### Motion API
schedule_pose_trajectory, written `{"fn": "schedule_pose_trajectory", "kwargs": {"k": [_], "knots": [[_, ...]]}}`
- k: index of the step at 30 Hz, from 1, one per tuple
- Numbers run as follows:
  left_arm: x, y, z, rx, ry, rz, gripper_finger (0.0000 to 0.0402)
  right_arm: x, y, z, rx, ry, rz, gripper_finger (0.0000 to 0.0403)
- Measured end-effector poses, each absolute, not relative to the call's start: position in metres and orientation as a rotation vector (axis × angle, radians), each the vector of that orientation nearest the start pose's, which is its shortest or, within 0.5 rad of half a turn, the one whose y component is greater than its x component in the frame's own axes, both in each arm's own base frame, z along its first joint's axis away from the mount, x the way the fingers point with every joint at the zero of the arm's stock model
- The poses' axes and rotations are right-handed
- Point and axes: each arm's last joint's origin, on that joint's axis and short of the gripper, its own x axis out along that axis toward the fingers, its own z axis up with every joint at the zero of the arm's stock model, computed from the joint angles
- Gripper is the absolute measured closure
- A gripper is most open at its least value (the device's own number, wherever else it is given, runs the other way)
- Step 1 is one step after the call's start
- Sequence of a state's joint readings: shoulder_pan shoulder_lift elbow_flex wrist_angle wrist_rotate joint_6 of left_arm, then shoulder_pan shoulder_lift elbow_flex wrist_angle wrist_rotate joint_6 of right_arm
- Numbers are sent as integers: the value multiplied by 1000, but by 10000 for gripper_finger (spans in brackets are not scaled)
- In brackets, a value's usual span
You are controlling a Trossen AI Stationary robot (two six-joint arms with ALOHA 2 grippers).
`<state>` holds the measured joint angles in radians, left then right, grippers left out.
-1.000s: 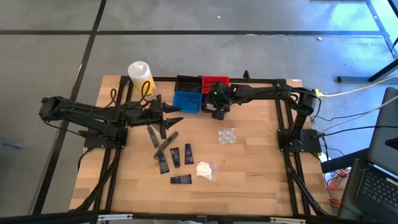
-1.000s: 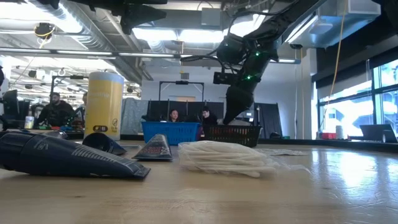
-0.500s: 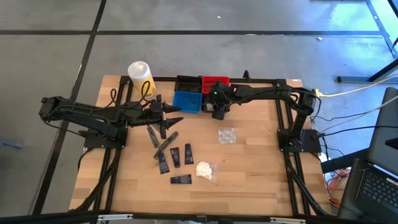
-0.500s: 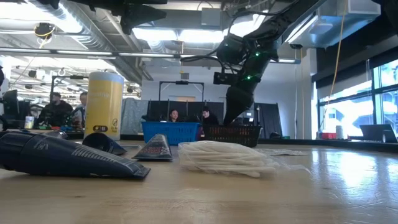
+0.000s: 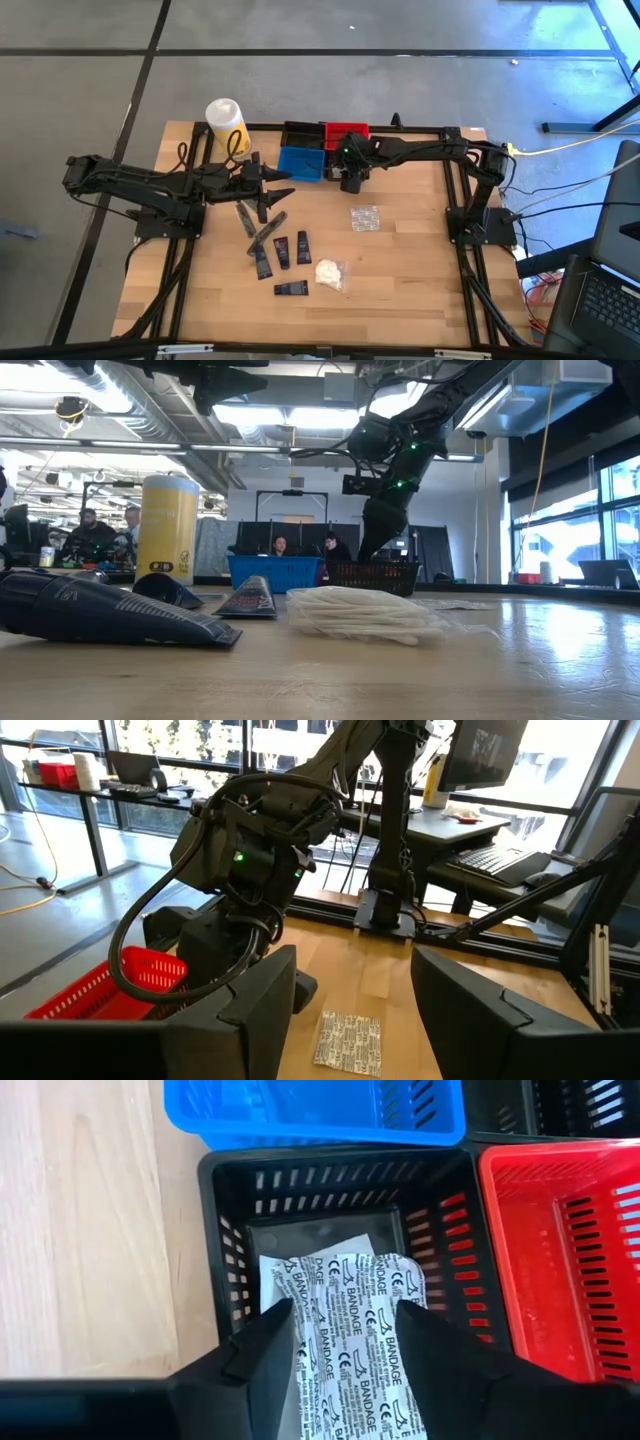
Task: Pick & Place Travel size toiletries
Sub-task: Put the bandage pack into the bottom black bin
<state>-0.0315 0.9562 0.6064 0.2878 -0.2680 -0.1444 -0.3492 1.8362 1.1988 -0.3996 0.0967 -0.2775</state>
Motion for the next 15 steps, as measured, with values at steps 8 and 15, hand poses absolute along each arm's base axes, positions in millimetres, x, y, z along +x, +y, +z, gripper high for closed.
{"fn": "schedule_pose_trajectory", "kwargs": {"k": [8,15], "knots": [[214,1,286,-134,45,240,206,348,-129,178,-117,1080,-257,269],[214,1,286,-134,44,240,206,351,-111,190,-146,1037,-223,332]]}}
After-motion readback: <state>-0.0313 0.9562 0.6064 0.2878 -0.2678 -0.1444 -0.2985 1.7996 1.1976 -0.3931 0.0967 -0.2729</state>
